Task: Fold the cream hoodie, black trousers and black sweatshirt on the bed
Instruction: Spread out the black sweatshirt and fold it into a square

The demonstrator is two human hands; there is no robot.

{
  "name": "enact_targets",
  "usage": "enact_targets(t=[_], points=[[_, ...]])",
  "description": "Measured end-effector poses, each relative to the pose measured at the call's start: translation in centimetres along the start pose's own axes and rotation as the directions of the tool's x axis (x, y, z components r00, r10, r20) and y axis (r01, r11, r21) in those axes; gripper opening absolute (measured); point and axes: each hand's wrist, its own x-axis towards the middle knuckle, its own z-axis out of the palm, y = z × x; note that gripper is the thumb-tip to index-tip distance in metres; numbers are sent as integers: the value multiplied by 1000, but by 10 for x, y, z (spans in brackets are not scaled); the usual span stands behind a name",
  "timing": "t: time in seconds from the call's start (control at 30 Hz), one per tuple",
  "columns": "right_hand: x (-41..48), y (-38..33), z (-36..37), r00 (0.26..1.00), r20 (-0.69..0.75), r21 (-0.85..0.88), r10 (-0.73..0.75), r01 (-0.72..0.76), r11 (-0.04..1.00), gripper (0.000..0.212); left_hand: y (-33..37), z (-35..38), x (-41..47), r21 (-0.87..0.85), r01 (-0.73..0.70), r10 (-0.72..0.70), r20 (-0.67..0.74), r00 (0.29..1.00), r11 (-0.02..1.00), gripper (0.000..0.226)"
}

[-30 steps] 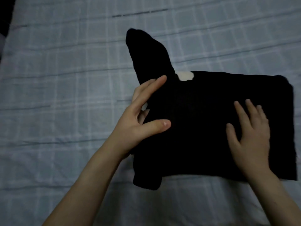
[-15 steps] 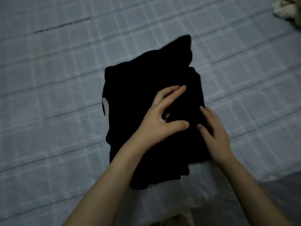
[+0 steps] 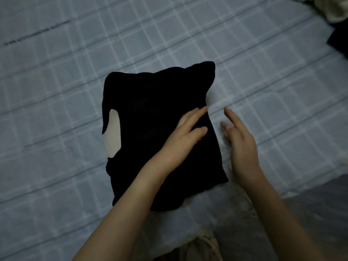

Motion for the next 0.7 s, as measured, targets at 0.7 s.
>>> enact_targets(t=[0.7], points=[[36,31,103,909,274,-850,-314,382,363,61,-75,-72,-8,847,321,298,-465,834,423,72]])
